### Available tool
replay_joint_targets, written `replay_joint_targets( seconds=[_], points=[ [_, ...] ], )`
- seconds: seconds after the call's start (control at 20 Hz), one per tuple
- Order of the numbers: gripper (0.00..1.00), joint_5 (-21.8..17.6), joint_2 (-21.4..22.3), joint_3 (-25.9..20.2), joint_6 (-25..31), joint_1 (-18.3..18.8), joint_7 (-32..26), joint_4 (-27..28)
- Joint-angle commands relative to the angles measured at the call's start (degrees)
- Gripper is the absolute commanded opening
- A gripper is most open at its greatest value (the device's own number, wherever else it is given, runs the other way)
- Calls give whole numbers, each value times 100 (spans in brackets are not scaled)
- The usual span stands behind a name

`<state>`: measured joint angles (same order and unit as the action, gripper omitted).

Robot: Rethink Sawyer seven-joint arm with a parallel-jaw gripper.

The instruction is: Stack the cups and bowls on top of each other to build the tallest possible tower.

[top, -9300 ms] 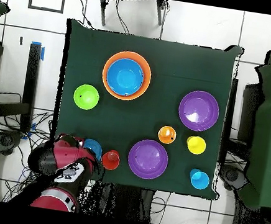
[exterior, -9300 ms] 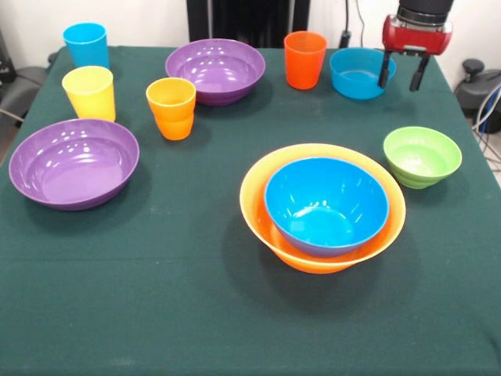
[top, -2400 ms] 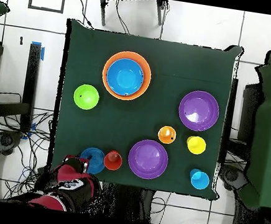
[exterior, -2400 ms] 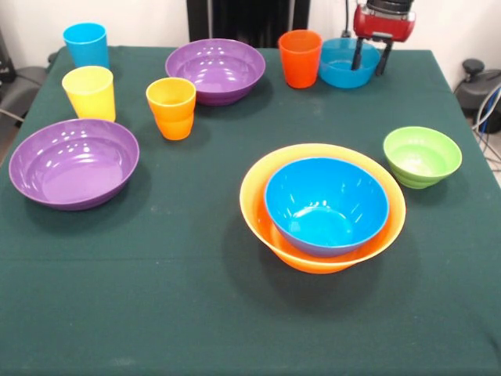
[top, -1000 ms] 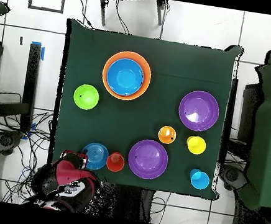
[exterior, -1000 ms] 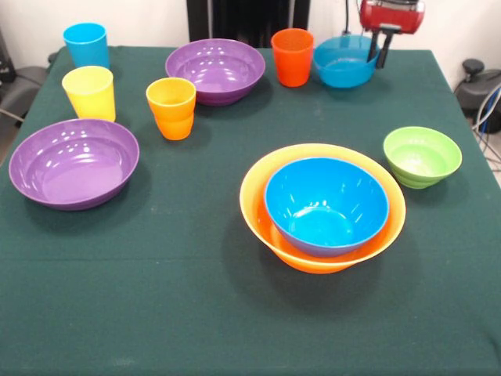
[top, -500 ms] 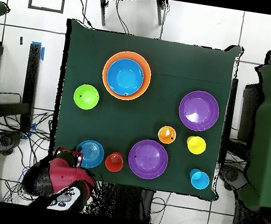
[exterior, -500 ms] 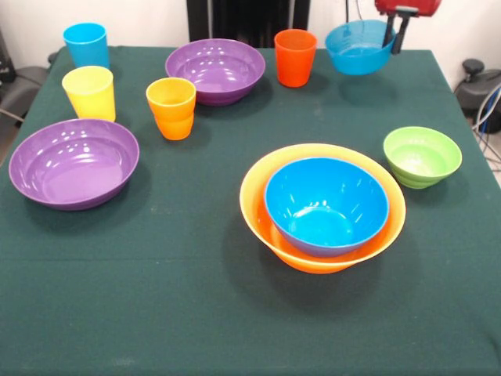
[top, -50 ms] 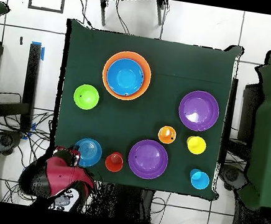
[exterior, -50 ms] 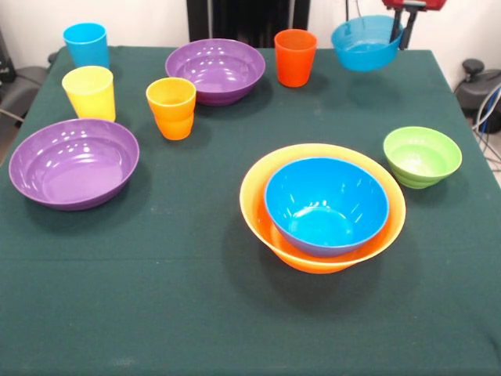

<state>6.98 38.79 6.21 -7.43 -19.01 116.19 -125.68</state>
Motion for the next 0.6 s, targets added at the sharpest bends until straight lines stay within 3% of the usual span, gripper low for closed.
replay_joint_targets(
  seconds=[0.05,0.35,0.6],
  points=[
    [0,-269,152,-751,645,404,418,399],
    [0,-170,412,-788,962,454,439,289],
    [0,-188,519,-843,1493,713,134,730]
  ],
)
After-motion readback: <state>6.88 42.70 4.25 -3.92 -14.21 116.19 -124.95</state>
